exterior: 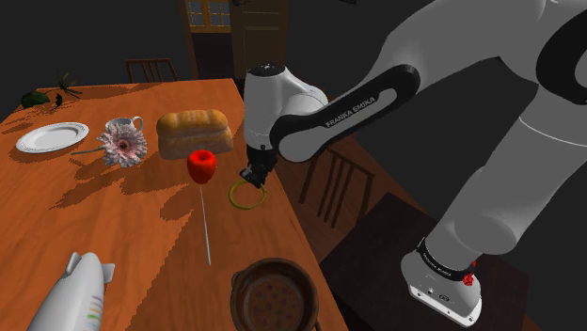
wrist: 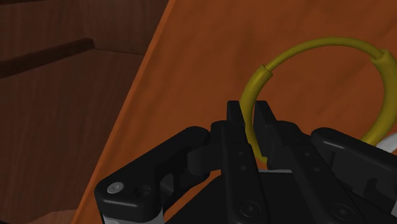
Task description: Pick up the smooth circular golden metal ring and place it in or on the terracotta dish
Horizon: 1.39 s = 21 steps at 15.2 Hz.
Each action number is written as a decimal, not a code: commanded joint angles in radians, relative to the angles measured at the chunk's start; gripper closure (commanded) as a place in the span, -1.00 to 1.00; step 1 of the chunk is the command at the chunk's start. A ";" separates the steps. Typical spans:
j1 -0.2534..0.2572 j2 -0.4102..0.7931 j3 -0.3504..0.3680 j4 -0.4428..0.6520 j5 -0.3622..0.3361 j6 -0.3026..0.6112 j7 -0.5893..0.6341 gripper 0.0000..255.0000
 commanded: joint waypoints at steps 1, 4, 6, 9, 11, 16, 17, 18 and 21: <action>0.000 -0.020 0.001 0.010 0.016 -0.028 -0.011 1.00; 0.000 -0.043 0.001 0.029 0.033 -0.066 -0.026 1.00; 0.000 -0.057 0.000 0.043 0.044 -0.092 -0.035 1.00; 0.000 -0.076 -0.002 0.065 0.057 -0.131 -0.047 1.00; 0.010 -0.105 0.007 0.047 0.072 -0.140 -0.038 1.00; 0.066 -0.222 0.053 -0.053 0.136 -0.148 0.024 1.00; 0.078 -0.244 0.063 -0.070 0.149 -0.151 0.037 1.00; 0.091 -0.265 0.073 -0.085 0.162 -0.155 0.051 1.00; 0.132 -0.324 0.104 -0.124 0.201 -0.171 0.096 1.00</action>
